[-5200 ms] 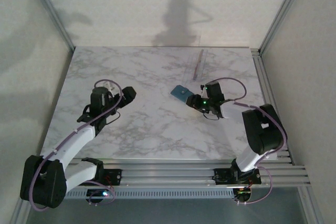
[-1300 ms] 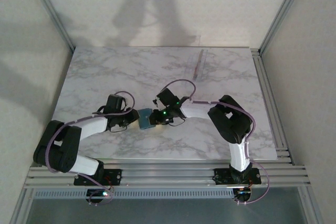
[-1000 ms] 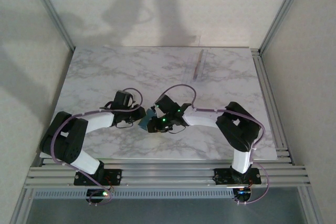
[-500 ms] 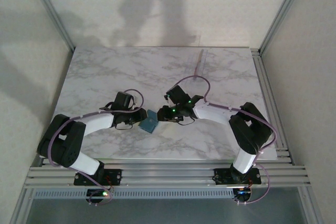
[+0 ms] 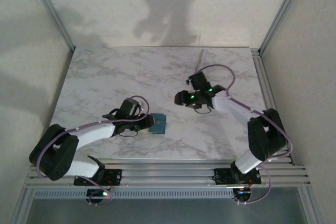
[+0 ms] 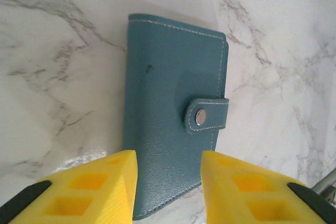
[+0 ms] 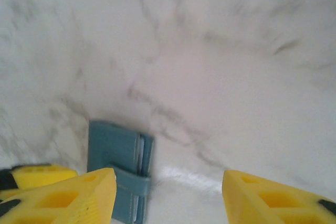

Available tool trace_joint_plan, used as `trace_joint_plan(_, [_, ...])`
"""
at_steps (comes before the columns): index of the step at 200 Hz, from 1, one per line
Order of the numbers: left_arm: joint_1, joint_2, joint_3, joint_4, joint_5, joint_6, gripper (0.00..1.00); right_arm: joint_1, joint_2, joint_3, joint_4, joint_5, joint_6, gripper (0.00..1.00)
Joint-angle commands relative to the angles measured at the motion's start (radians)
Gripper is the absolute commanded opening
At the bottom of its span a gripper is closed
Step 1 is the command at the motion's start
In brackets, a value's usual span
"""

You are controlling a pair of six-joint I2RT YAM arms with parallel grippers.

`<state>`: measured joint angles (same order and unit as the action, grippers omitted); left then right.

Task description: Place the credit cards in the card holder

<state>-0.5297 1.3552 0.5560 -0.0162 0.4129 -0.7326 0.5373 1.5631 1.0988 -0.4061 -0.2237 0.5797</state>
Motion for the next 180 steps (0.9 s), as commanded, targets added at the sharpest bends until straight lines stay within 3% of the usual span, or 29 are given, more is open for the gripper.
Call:
trace_joint_plan(1, [-0.006, -0.102, 0.026, -0.061, -0.116, -0.031, 0.41, -0.11, -0.047, 0.072, -0.064, 0.036, -0.081, 0.56])
trace_joint_plan(17, [-0.003, -0.239, 0.01, -0.056, -0.187, -0.045, 0.57, -0.179, -0.028, 0.137, -0.102, 0.039, -0.117, 0.53])
trace_joint_plan(47, [0.024, -0.372, 0.058, -0.152, -0.288, 0.006, 0.7, -0.29, 0.045, 0.2, -0.108, 0.035, -0.151, 0.46])
trace_joint_plan(71, [0.04, -0.387, 0.064, -0.177, -0.344, 0.03, 0.71, -0.33, 0.151, 0.265, -0.094, -0.006, -0.192, 0.38])
trace_joint_plan(145, [0.05, -0.294, 0.06, -0.146, -0.225, 0.06, 0.71, -0.337, 0.41, 0.531, -0.13, -0.047, -0.228, 0.29])
trace_joint_plan(180, [0.052, -0.282, 0.047, -0.142, -0.221, 0.066, 0.71, -0.338, 0.45, 0.55, -0.138, -0.016, -0.23, 0.28])
